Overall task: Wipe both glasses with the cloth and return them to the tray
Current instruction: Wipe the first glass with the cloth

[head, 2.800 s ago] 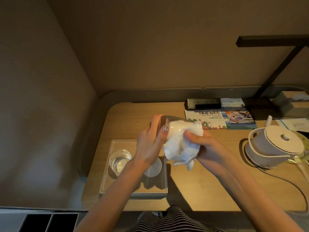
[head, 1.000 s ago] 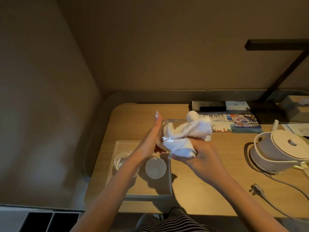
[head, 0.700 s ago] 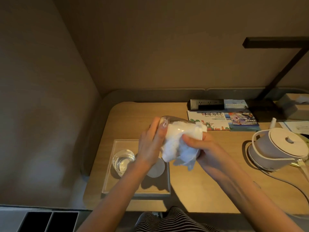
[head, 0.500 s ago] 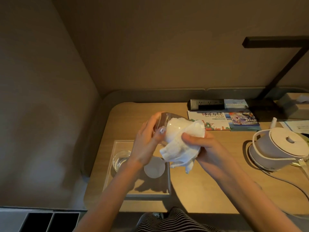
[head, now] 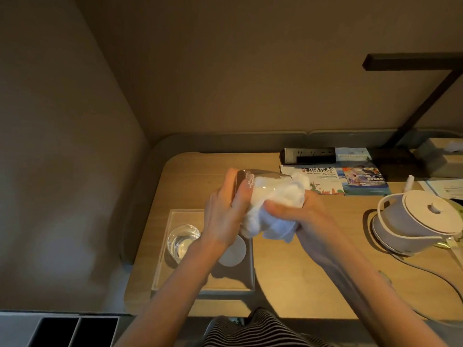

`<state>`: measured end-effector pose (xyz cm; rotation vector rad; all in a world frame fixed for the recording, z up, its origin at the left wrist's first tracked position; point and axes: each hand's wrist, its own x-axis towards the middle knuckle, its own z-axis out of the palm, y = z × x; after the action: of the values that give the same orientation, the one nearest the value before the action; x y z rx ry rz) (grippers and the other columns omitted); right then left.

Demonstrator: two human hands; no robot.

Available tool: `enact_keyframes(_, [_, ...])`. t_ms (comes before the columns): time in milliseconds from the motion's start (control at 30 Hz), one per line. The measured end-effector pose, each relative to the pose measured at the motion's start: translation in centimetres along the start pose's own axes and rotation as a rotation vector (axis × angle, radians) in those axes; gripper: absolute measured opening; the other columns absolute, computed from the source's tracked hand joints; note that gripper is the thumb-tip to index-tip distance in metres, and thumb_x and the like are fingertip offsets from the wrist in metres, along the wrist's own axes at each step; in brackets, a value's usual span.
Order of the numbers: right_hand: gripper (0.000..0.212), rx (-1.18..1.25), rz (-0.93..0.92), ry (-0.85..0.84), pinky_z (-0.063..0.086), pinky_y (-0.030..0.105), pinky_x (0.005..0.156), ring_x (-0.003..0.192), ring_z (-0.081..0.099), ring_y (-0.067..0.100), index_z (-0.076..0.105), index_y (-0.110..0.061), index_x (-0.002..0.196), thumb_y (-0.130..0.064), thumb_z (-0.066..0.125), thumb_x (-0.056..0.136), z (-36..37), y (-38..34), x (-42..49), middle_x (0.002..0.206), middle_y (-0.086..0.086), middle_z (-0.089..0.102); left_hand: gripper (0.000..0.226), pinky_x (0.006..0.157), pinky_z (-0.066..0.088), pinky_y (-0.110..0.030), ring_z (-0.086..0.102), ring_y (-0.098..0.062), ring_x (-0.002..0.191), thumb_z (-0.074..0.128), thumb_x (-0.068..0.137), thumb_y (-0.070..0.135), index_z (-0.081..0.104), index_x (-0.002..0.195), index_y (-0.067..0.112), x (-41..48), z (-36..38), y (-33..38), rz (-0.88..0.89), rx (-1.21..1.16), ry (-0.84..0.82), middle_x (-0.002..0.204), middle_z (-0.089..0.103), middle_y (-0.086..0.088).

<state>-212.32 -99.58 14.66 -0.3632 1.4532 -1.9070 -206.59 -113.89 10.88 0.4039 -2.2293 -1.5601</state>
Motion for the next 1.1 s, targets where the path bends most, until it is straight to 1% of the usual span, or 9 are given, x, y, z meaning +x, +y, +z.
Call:
enact_keyframes(133, [0.030, 0.231, 0.117, 0.039, 0.058, 0.034, 0.066, 0.082, 0.068, 0.022, 0.068, 0.000, 0.094, -0.016, 0.069, 0.069, 0.0, -0.7, 0.9, 0.086, 0.011, 0.070, 0.066, 0.064, 0.056, -0.051, 0.068, -0.024, 0.075, 0.031, 0.073, 0.093, 0.041, 0.114, 0.042, 0.0, -0.6, -1.4, 0.082, 0.033, -0.086, 0.091, 0.067, -0.009])
enact_keyframes(267, [0.019, 0.136, 0.060, 0.139, 0.057, 0.037, 0.067, 0.082, 0.070, 0.025, 0.073, -0.007, 0.084, -0.018, 0.071, 0.069, -0.2, -0.6, 1.2, 0.084, 0.011, 0.072, 0.057, 0.071, 0.060, -0.039, 0.067, -0.013, 0.085, 0.037, 0.069, 0.095, 0.038, 0.113, 0.059, -0.2, -0.4, -1.8, 0.035, -0.032, -0.110, 0.099, 0.065, 0.004])
enact_keyframes(367, [0.020, 0.059, -0.005, 0.137, 0.058, 0.034, 0.061, 0.078, 0.070, 0.025, 0.070, -0.003, 0.087, -0.015, 0.070, 0.072, -0.2, -0.9, 1.1, 0.081, 0.011, 0.072, 0.053, 0.065, 0.055, -0.026, 0.063, -0.006, 0.079, 0.041, 0.075, 0.087, 0.040, 0.111, 0.048, -0.4, 0.3, -1.2, 0.018, -0.079, -0.028, 0.092, 0.062, 0.007])
enact_keyframes(500, [0.021, -0.022, -0.067, 0.212, 0.057, 0.031, 0.059, 0.080, 0.071, 0.025, 0.069, -0.004, 0.094, -0.022, 0.066, 0.083, 0.0, -0.9, 0.9, 0.084, 0.011, 0.072, 0.049, 0.069, 0.058, -0.037, 0.064, -0.020, 0.088, 0.044, 0.078, 0.082, 0.043, 0.110, 0.045, -0.6, 0.7, -1.2, -0.019, -0.127, 0.000, 0.098, 0.058, 0.012])
enact_keyframes(633, [0.014, -0.267, -0.180, 0.418, 0.054, 0.036, 0.060, 0.077, 0.068, 0.021, 0.068, -0.018, 0.080, -0.032, 0.065, 0.082, 0.0, -0.3, 0.8, 0.081, 0.006, 0.070, 0.042, 0.070, 0.057, -0.034, 0.064, -0.003, 0.084, 0.041, 0.085, 0.066, 0.047, 0.110, 0.034, -1.0, 1.0, -1.2, -0.091, -0.194, 0.041, 0.090, 0.064, 0.023])
enact_keyframes(733, [0.015, -0.252, -0.262, 0.576, 0.050, 0.036, 0.062, 0.072, 0.067, 0.017, 0.068, -0.020, 0.077, -0.034, 0.065, 0.082, -2.0, -1.5, 0.4, 0.073, 0.000, 0.070, 0.041, 0.084, 0.050, -0.037, 0.062, -0.009, 0.089, 0.042, 0.088, 0.069, 0.053, 0.107, 0.035, -1.1, 0.5, -1.2, -0.325, -0.439, 0.100, 0.093, 0.066, 0.013])
enact_keyframes(867, [0.032, -0.034, -0.359, 0.367, 0.053, 0.022, 0.061, 0.072, 0.068, 0.009, 0.070, -0.019, 0.084, -0.048, 0.057, 0.079, -2.7, -3.1, -0.2, 0.074, -0.002, 0.068, 0.049, 0.077, 0.044, -0.031, 0.057, -0.016, 0.084, 0.034, 0.087, 0.071, 0.057, 0.103, 0.031, -0.8, -0.5, -1.1, -0.482, -0.477, 0.045, 0.091, 0.065, -0.001])
enact_keyframes(967, [0.024, -0.454, -0.357, 0.118, 0.049, 0.011, 0.055, 0.064, 0.065, -0.003, 0.072, -0.038, 0.073, -0.054, 0.056, 0.082, -0.3, -1.6, 0.3, 0.069, -0.009, 0.071, 0.064, 0.052, 0.035, -0.022, 0.047, -0.010, 0.062, 0.033, 0.088, 0.074, 0.064, 0.101, 0.020, -0.6, 0.0, -0.5, -0.452, -0.438, -0.058, 0.075, 0.060, -0.007])
enact_keyframes(1100, [0.026, -0.779, -0.344, 0.106, 0.042, 0.007, 0.061, 0.079, 0.061, -0.007, 0.063, -0.043, 0.092, -0.059, 0.058, 0.074, 0.4, -1.1, 1.3, 0.080, -0.026, 0.068, 0.070, 0.063, 0.049, -0.028, 0.064, -0.021, 0.076, 0.031, 0.080, 0.074, 0.064, 0.114, 0.022, -0.6, 0.1, -1.1, -0.367, -0.414, -0.157, 0.093, 0.066, -0.023])
